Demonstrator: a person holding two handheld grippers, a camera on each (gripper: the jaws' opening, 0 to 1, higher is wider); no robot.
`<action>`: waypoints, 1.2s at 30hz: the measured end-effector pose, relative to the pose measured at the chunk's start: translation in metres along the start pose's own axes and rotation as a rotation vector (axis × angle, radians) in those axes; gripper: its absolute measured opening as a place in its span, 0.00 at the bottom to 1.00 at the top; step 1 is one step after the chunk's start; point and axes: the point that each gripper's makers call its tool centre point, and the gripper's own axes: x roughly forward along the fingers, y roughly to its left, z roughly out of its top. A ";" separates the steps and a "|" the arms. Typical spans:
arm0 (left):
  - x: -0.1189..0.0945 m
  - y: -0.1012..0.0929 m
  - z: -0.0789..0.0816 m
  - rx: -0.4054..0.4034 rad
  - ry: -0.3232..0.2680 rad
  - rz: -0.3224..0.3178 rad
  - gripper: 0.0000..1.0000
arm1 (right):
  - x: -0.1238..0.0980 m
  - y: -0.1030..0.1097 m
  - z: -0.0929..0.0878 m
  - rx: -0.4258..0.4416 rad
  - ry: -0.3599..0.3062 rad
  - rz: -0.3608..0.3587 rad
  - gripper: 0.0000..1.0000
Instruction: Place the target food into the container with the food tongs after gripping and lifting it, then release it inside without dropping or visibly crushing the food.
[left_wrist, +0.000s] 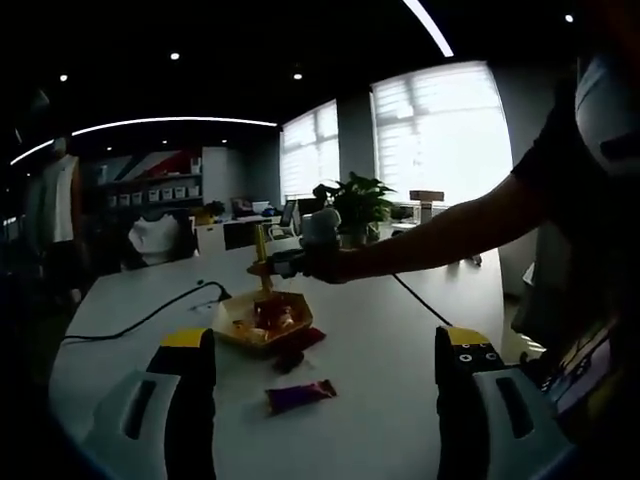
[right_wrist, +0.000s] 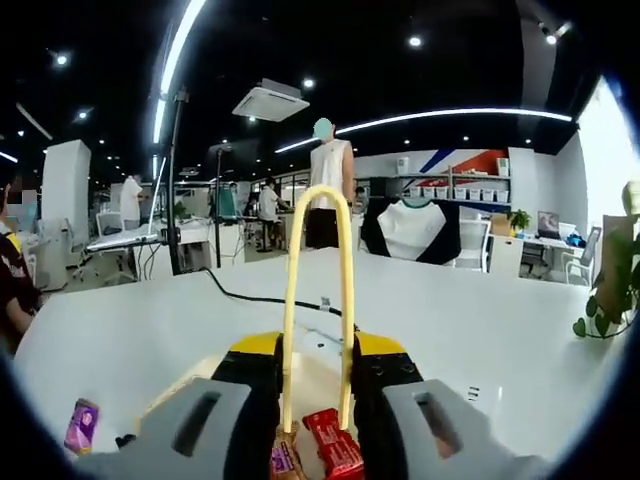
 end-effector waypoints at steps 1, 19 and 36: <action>0.000 0.000 0.000 -0.001 0.000 -0.001 0.96 | -0.002 0.003 0.002 -0.006 -0.005 0.005 0.22; 0.003 -0.008 -0.004 -0.010 0.002 -0.021 0.97 | -0.064 0.059 0.029 0.009 -0.162 0.163 0.23; 0.005 -0.009 -0.003 -0.003 0.009 -0.028 0.97 | -0.100 0.126 0.016 -0.069 -0.244 0.319 0.24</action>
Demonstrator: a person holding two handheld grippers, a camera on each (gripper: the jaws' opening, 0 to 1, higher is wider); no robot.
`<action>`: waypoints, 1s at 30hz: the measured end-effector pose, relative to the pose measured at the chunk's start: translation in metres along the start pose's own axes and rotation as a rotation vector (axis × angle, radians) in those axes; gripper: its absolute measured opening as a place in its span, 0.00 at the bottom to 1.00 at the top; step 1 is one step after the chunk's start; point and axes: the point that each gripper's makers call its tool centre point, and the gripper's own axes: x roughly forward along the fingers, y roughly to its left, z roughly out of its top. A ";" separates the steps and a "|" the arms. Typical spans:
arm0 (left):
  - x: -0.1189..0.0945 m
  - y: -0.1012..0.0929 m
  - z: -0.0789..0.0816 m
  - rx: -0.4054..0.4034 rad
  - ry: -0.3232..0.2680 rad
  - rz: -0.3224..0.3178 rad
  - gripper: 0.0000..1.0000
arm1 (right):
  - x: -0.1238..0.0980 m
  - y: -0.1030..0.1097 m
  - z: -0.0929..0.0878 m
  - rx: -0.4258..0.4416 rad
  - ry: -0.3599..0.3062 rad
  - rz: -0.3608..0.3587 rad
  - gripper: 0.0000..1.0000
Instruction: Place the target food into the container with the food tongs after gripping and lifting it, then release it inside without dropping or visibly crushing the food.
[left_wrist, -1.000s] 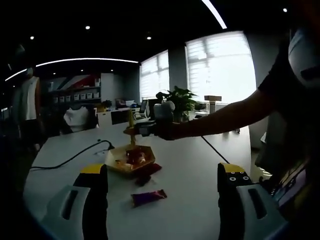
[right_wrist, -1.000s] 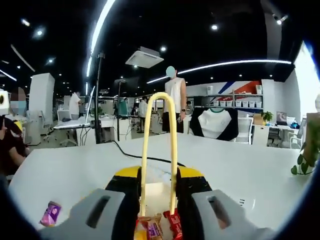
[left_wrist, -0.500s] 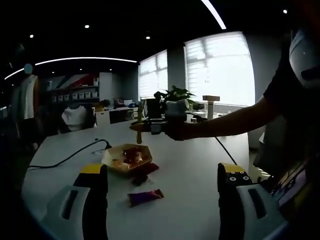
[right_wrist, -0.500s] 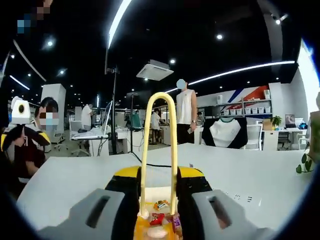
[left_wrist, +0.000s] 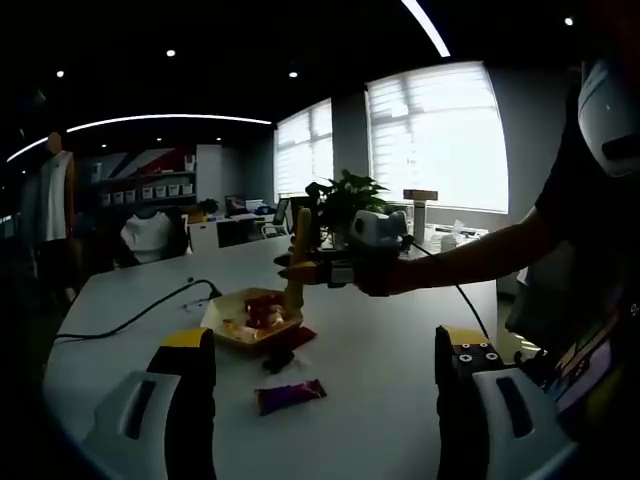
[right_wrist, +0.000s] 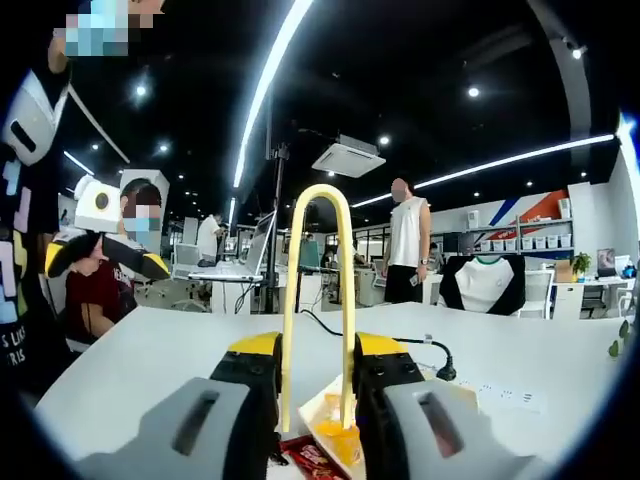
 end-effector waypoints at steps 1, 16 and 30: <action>0.000 0.000 0.000 0.000 0.003 -0.001 0.97 | 0.001 0.002 -0.002 -0.017 0.009 0.007 0.24; 0.002 0.003 0.000 0.004 0.013 0.000 0.96 | 0.039 0.052 -0.043 -0.066 0.088 0.189 0.24; -0.003 0.013 -0.005 -0.012 0.018 0.024 0.97 | 0.051 0.052 -0.079 -0.051 0.173 0.234 0.24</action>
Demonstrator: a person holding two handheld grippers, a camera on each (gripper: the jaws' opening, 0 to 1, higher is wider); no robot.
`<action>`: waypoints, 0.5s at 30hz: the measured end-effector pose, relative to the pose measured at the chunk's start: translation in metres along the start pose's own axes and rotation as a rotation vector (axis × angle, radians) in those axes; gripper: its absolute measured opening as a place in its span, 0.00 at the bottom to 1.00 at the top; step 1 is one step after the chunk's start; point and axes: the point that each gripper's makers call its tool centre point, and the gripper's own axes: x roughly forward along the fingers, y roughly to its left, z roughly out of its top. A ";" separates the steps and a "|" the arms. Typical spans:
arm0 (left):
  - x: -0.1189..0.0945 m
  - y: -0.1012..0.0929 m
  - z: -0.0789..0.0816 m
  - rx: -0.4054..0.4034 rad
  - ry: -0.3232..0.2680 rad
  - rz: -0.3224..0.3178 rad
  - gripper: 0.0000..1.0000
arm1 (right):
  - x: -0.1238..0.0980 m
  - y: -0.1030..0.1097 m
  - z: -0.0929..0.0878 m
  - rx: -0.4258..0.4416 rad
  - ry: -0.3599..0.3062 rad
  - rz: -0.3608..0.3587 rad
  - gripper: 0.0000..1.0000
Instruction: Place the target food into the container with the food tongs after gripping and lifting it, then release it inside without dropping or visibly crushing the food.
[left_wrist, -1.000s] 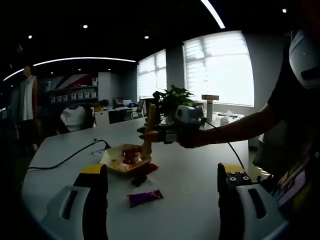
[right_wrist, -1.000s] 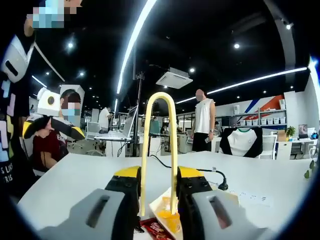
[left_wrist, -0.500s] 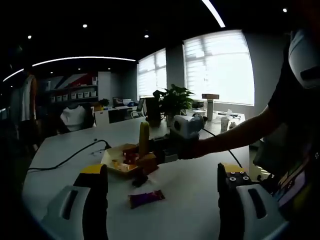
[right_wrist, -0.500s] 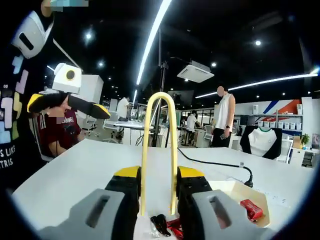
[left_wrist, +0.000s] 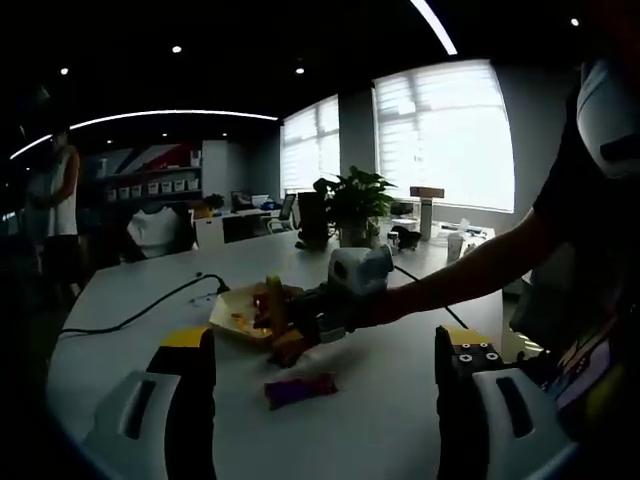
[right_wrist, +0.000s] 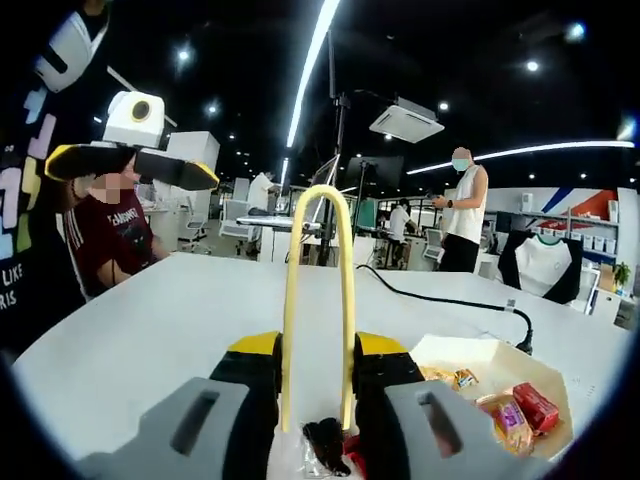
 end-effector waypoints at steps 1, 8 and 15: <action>0.000 0.001 -0.001 0.001 0.003 0.001 0.97 | 0.000 0.000 -0.001 -0.001 0.001 0.002 0.24; 0.001 0.002 -0.001 -0.003 0.001 0.003 0.97 | 0.000 -0.002 -0.010 0.028 0.003 0.000 0.24; 0.001 0.004 0.000 -0.005 0.002 0.006 0.97 | -0.002 -0.003 -0.010 0.083 0.001 -0.022 0.19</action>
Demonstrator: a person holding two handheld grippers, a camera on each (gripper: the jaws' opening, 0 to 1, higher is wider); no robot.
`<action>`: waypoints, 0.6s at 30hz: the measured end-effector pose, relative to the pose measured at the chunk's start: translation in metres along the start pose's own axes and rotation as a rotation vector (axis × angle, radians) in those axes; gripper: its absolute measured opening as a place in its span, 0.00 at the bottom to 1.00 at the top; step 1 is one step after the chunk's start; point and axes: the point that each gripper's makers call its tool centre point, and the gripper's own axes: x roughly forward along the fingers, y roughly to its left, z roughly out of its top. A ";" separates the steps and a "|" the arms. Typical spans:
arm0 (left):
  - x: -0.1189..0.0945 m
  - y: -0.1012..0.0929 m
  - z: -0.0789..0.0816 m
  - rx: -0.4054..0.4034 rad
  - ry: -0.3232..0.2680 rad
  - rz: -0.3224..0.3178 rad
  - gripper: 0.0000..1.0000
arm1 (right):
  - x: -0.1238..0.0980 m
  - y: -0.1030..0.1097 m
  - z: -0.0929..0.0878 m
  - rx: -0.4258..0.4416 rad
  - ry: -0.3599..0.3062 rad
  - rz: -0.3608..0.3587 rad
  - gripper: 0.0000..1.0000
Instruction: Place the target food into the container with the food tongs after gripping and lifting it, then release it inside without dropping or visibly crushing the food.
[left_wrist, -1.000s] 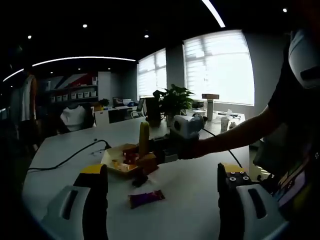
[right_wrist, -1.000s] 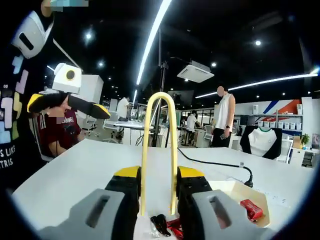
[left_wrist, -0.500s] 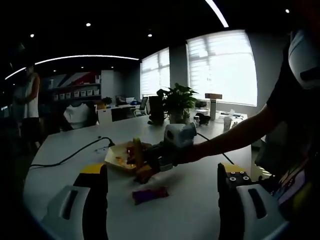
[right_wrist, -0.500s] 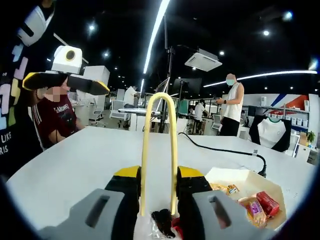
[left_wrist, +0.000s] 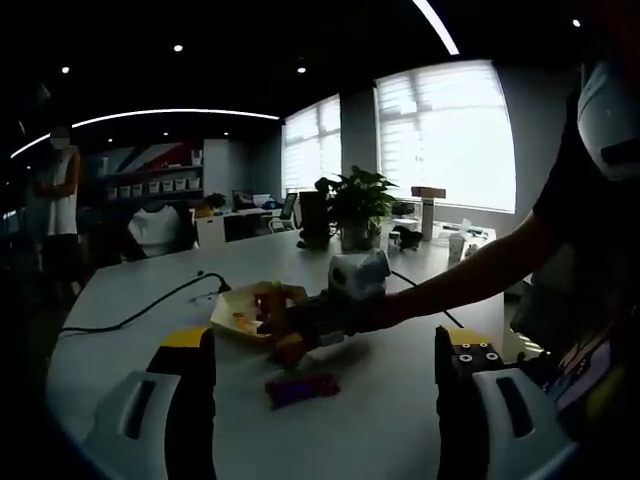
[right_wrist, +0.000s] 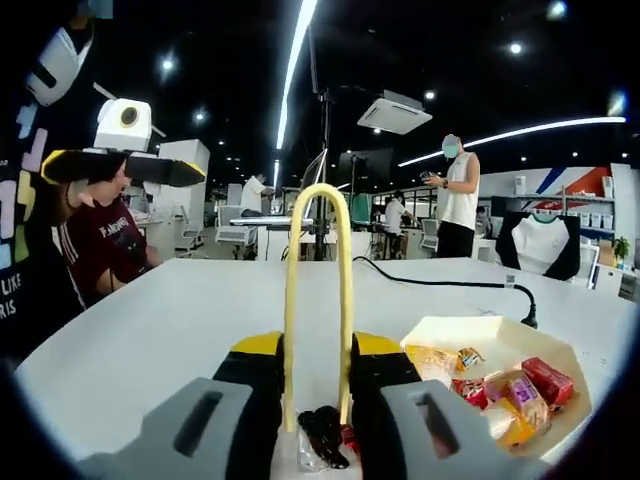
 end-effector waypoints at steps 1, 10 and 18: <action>0.000 0.000 0.000 0.001 0.000 0.000 0.96 | 0.000 0.002 0.000 0.005 0.006 0.000 0.18; 0.002 -0.003 0.000 0.004 0.002 -0.006 0.96 | 0.001 0.009 0.002 0.028 0.020 0.002 0.17; 0.001 -0.003 0.000 0.003 0.004 -0.005 0.96 | -0.007 0.010 0.022 0.023 -0.026 -0.013 0.17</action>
